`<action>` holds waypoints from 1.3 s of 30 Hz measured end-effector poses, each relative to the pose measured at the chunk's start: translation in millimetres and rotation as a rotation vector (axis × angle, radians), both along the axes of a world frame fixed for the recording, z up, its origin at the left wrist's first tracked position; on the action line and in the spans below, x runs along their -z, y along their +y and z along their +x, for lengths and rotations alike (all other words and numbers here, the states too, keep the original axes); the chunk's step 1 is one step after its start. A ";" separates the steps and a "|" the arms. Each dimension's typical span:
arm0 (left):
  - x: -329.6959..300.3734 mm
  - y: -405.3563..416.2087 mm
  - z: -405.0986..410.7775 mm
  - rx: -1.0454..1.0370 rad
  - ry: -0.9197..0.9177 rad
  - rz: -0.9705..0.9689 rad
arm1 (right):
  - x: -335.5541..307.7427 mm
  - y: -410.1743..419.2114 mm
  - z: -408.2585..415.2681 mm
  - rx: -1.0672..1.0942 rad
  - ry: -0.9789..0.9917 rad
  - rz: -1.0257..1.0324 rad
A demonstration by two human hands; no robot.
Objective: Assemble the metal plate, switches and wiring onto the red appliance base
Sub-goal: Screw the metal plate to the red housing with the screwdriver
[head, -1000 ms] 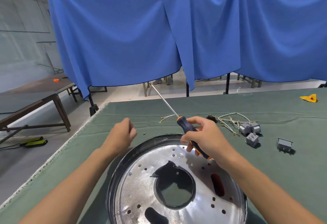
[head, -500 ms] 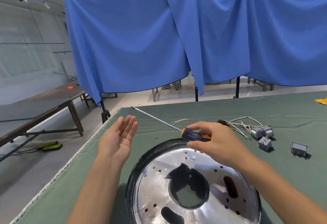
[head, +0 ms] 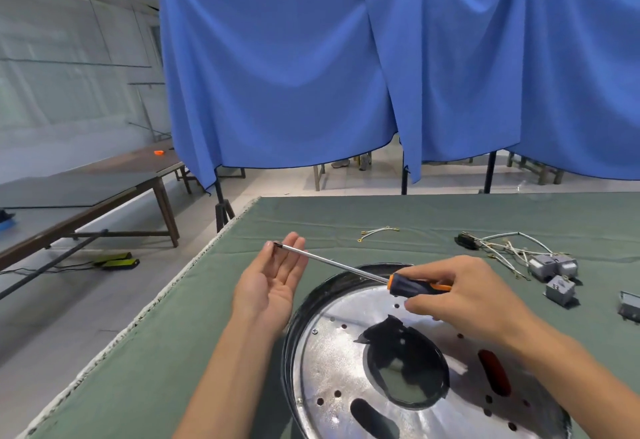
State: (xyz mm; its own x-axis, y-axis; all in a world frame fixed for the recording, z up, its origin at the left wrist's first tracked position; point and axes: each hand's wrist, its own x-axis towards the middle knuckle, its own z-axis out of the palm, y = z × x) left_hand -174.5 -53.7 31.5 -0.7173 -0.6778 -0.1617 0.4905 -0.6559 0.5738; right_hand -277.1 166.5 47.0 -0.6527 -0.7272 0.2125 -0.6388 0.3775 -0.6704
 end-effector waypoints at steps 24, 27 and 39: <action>-3.8 12.1 1.4 -0.107 -0.084 -0.204 | -2.1 8.2 -7.8 -0.153 -0.271 -0.066; -5.3 8.9 3.4 -0.093 -0.145 -0.245 | -8.8 12.1 -9.8 -0.250 -0.363 -0.037; -8.9 27.2 30.1 -0.012 -0.791 -0.996 | -8.7 3.8 1.5 -0.120 -0.461 -0.613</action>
State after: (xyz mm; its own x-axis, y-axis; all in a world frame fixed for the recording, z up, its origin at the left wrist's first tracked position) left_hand -144.4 -26.5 40.5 -0.6512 -0.7579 0.0401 -0.2068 0.2281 0.9514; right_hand -275.5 170.3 55.7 -0.6969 -0.6390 0.3256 -0.2576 -0.2007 -0.9452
